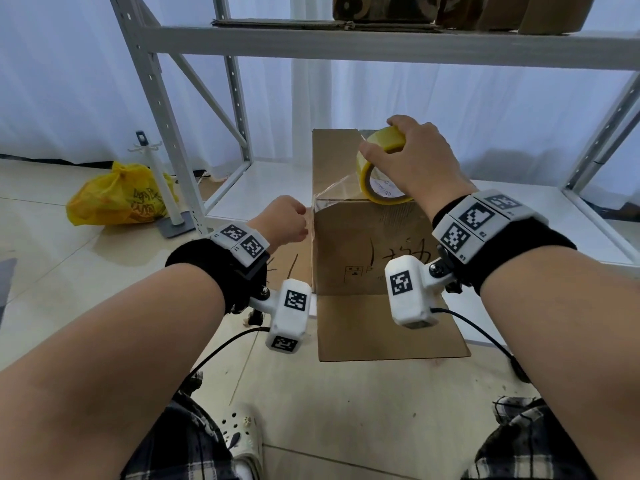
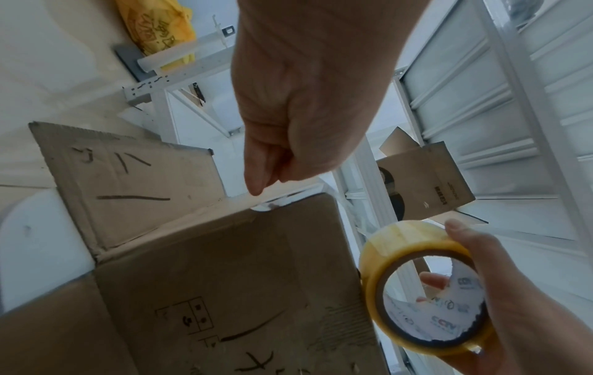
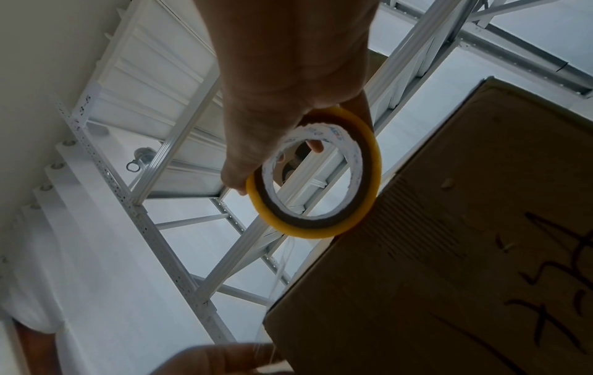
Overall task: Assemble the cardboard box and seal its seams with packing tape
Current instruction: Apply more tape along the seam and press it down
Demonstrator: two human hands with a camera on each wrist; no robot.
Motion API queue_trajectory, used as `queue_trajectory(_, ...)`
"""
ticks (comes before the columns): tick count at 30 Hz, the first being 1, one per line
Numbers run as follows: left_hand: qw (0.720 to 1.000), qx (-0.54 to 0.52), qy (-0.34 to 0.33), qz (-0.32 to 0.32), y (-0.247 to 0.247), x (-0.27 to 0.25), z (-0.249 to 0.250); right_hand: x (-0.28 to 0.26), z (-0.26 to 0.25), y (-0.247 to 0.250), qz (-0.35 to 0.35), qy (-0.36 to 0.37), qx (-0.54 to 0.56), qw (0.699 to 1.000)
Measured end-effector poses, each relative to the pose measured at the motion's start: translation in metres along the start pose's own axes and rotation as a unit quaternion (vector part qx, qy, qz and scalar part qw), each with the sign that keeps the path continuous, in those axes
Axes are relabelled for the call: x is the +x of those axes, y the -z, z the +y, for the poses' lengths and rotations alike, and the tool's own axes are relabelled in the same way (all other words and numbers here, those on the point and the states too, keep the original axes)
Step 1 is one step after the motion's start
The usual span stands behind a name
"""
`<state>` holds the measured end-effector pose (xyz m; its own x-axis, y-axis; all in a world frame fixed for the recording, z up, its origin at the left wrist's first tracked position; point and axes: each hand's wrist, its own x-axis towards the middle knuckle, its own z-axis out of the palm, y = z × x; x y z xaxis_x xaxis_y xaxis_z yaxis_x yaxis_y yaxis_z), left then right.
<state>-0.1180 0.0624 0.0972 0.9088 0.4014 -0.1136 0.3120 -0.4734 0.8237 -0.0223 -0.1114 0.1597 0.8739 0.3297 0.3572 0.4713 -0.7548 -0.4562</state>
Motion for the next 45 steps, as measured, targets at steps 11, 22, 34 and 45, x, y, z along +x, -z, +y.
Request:
queue_trajectory(11,0.971,0.205,-0.123,0.015,0.001,0.008,-0.010,0.002,-0.004,-0.001,-0.002,-0.005,-0.002,1.000)
queue_trajectory(22,0.937,0.223,-0.261,0.067,0.004,0.026,-0.026,0.002,-0.004,-0.001,0.006,-0.004,-0.007,1.000)
queue_trajectory(34,0.952,0.170,-0.255,0.011,0.010,0.032,-0.020,0.000,-0.005,0.001,0.006,0.003,0.000,1.000)
queue_trajectory(45,0.934,0.193,-0.289,0.083,0.009,0.020,-0.023,-0.012,-0.016,0.007,0.009,-0.006,-0.028,1.000)
